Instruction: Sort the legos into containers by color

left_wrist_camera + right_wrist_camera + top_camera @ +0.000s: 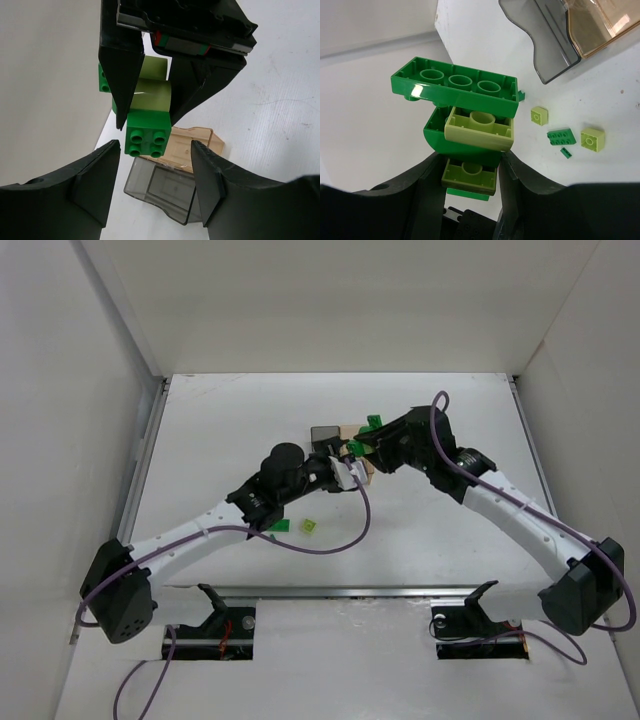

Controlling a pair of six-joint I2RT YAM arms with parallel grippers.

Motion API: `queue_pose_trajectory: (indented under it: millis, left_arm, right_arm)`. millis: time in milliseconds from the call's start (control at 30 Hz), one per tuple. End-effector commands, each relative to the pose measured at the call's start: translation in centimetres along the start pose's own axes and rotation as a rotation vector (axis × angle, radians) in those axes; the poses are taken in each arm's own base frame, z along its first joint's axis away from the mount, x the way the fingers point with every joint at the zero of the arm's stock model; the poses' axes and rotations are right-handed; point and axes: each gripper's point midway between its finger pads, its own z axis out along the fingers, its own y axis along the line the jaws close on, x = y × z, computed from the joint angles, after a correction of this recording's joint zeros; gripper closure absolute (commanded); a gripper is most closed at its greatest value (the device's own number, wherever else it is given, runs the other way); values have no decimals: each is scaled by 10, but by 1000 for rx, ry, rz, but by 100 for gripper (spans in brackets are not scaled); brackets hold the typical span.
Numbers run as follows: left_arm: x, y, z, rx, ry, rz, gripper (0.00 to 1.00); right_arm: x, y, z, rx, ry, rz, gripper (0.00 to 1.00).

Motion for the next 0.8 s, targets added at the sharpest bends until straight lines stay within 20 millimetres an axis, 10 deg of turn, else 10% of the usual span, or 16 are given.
queue_pose_trajectory:
  millis: [0,200,767]
  left_arm:
    - [-30,21,3,-60,-86,37,45]
    - [-28,23,5,-68,-80,57,40]
    - [-32,27,11,-80,-96,45,79]
  right_arm:
    - [5,25,-16,-97,19,24,100]
    - [5,26,-18,-108,18,25,100]
    - [18,20,-10,-110,66,24,100]
